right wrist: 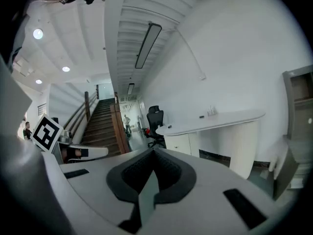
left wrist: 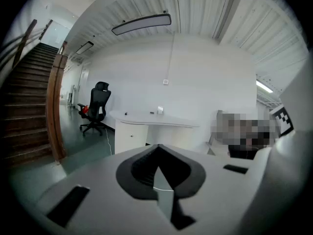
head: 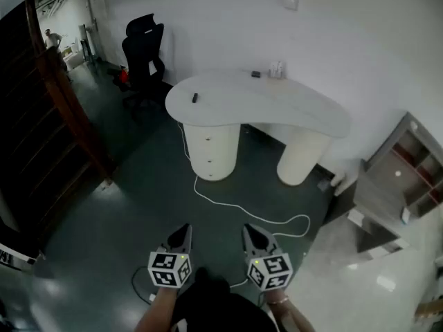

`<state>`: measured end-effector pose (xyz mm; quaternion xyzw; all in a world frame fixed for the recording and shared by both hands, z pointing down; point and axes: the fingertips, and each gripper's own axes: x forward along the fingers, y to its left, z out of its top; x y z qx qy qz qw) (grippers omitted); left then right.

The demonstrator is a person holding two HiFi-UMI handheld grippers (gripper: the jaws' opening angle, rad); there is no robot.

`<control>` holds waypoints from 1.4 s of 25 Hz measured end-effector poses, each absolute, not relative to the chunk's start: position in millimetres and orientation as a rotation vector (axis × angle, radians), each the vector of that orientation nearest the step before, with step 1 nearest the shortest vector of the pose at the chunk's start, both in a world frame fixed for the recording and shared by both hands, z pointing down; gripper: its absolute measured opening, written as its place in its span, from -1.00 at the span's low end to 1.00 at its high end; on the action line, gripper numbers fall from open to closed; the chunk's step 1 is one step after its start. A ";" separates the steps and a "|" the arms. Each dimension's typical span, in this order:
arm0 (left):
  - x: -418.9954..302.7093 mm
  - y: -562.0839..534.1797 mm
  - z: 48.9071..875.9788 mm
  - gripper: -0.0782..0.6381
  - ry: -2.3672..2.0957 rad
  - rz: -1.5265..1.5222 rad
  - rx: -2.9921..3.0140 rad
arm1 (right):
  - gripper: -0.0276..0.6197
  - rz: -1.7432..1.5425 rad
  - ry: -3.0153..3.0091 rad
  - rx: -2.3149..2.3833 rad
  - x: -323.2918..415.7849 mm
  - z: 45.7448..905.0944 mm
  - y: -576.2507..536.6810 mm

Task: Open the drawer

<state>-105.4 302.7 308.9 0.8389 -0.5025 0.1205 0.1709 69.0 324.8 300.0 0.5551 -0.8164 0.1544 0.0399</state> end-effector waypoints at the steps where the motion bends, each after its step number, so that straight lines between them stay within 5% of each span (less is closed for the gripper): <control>1: -105.4 301.8 308.3 -0.78 -1.427 0.344 2.386 | -0.91 0.476 -2.509 1.697 67.4 298.1 324.1; 22: -83.6 271.3 301.1 -0.77 -1.422 0.357 2.436 | -0.91 0.561 -2.563 1.757 88.4 285.1 309.0; 35: -89.7 190.3 334.3 -0.45 -1.385 0.391 2.389 | -0.91 0.637 -2.515 1.793 89.8 299.7 245.3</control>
